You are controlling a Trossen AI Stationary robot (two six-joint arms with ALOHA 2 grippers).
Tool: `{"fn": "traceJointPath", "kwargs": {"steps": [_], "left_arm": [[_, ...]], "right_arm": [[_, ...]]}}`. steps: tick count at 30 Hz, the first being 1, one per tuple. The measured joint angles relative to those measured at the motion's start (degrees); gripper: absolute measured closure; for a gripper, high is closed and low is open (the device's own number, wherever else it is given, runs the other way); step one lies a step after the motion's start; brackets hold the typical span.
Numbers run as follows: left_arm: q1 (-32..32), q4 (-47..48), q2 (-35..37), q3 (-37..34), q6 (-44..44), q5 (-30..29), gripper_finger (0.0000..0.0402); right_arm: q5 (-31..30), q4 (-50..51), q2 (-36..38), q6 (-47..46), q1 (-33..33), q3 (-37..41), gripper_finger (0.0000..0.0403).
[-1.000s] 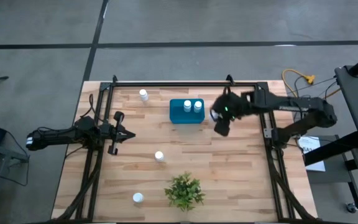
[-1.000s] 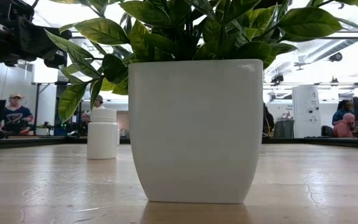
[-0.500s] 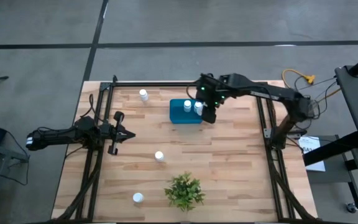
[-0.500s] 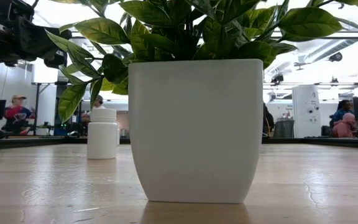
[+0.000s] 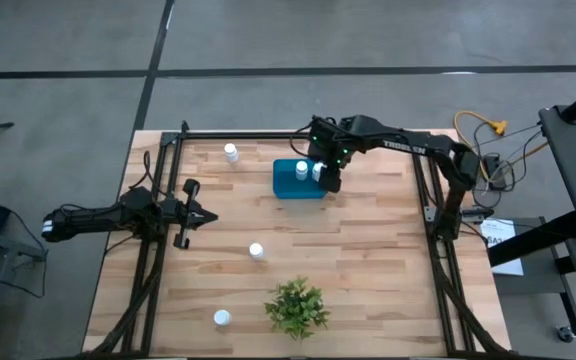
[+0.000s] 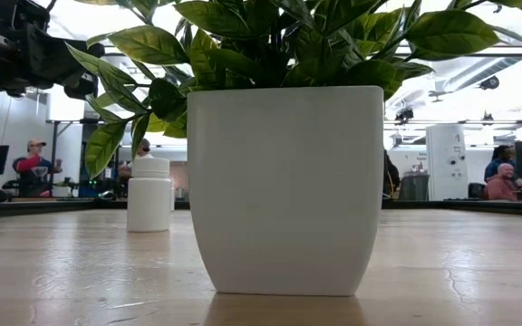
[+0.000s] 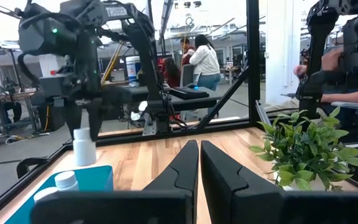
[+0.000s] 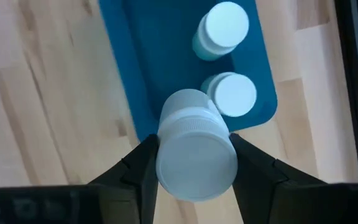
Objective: Pick and place pill bottles into a basket
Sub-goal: Put the white pill bottle into the blue bin
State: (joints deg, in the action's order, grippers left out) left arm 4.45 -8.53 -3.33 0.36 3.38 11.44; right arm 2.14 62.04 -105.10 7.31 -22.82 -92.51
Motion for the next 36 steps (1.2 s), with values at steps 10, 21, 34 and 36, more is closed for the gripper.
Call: {"fn": "traceJointPath", "kwargs": {"steps": [10,21,34,36], "left_arm": [[0.0,-0.01,0.0,0.0,0.0,0.02,0.04],[0.0,0.02,0.0,0.0,0.0,0.0,0.04],[-0.02,0.0,0.02,0.0,0.0,0.0,0.04],[-0.01,0.01,0.0,0.0,0.01,0.02,0.04]], "right_arm": [[1.59,-2.63,-3.2,2.02,-0.66,0.0,0.026],[2.88,-2.84,-6.15,2.4,-0.9,0.0,0.026],[2.86,-2.47,-8.7,3.44,-0.97,0.02,0.026],[2.92,-2.45,-9.04,3.46,-0.97,0.0,0.026]]}}
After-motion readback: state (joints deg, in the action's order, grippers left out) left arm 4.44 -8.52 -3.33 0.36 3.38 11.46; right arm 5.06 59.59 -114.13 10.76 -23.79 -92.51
